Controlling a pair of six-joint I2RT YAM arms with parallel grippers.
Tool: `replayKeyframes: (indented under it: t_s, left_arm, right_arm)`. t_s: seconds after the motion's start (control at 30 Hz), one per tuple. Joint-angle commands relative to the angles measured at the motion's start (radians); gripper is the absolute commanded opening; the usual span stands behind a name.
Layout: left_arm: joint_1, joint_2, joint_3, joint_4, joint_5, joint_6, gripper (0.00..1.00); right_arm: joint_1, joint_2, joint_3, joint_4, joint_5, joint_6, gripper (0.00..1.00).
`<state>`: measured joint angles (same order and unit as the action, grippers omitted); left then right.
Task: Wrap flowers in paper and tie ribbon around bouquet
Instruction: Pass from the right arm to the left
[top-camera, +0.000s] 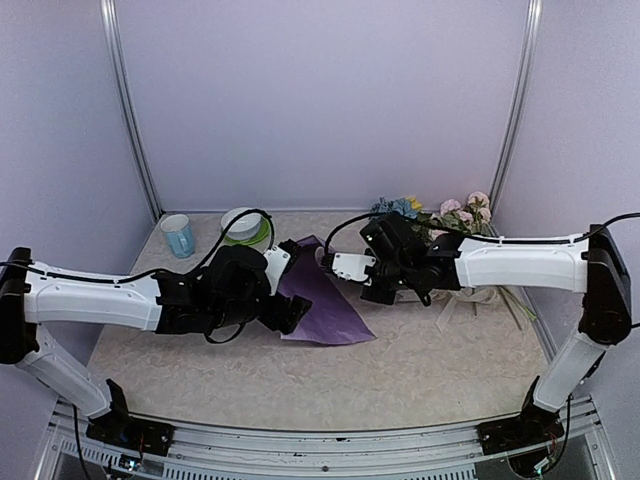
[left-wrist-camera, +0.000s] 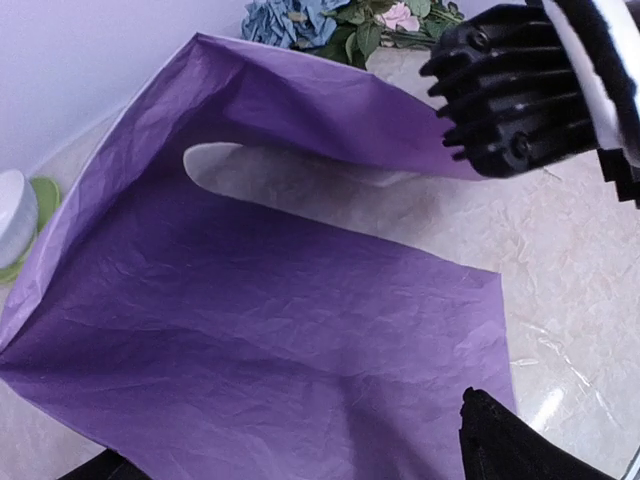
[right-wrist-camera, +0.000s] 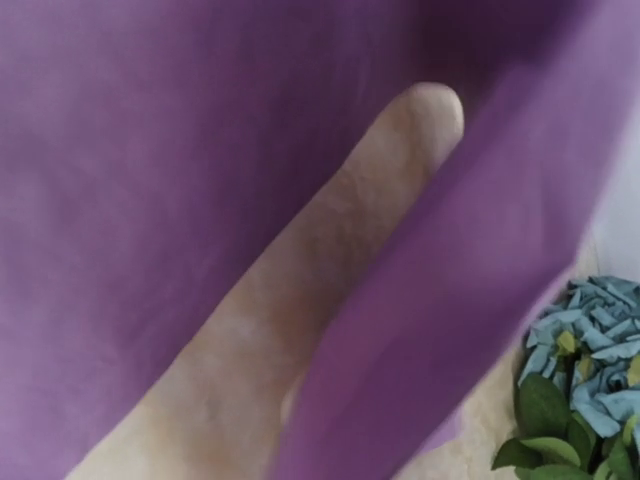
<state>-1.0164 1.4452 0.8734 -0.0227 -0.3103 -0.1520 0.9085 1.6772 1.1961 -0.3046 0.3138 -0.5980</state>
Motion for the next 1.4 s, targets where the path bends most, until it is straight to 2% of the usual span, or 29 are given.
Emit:
replayKeyframes:
  t_s: [0.0, 0.17, 0.27, 0.37, 0.5, 0.7, 0.83, 0.9, 0.97, 1.03, 1.1, 1.2, 1.37]
  left_arm:
    - [-0.014, 0.029, 0.103, -0.131, -0.145, 0.129, 0.89]
    - [-0.026, -0.029, 0.119, -0.172, -0.172, 0.148, 0.9]
    - [-0.023, -0.106, 0.077, -0.151, -0.188, 0.149, 0.98]
    - [-0.021, -0.169, 0.055, -0.171, -0.179, 0.153, 0.99]
    - [-0.018, -0.226, 0.04, -0.228, -0.118, 0.169, 0.99]
    - [0.025, -0.304, -0.029, -0.173, -0.058, 0.158, 0.99]
    - [0.092, -0.376, -0.047, -0.116, 0.124, 0.208, 0.99]
    - [0.066, -0.352, -0.016, -0.096, 0.206, 0.245, 0.99]
    - [-0.01, -0.283, 0.029, -0.089, 0.222, 0.294, 0.98]
    - [-0.07, -0.203, 0.056, -0.076, 0.149, 0.348, 0.98]
    - [-0.085, -0.121, 0.079, -0.038, 0.064, 0.395, 0.98]
    - [-0.065, 0.032, 0.175, -0.044, -0.022, 0.433, 0.93]
    - [0.058, 0.159, 0.284, -0.04, 0.086, 0.384, 0.77]
  right_arm:
    - [-0.002, -0.106, 0.04, -0.166, -0.086, -0.009, 0.0]
    - [-0.004, -0.142, 0.083, -0.235, -0.014, 0.02, 0.0]
    - [-0.026, -0.187, 0.029, -0.192, -0.019, 0.009, 0.0]
    - [-0.054, -0.22, 0.0, -0.165, -0.023, 0.007, 0.0]
    - [-0.061, -0.247, -0.003, -0.155, -0.021, -0.005, 0.0]
    - [-0.06, -0.271, -0.051, -0.127, -0.025, -0.028, 0.0]
    - [-0.06, -0.286, -0.046, -0.13, -0.07, -0.03, 0.0]
    - [-0.059, -0.285, -0.038, -0.129, -0.077, -0.027, 0.0]
    - [-0.059, -0.276, -0.032, -0.131, -0.07, -0.026, 0.0]
    - [-0.059, -0.272, -0.032, -0.129, -0.06, -0.024, 0.0]
    - [-0.059, -0.277, -0.036, -0.126, -0.072, -0.025, 0.0]
    - [-0.058, -0.296, -0.042, -0.11, -0.11, -0.031, 0.0]
    - [-0.052, -0.331, -0.054, -0.085, -0.173, -0.032, 0.0]
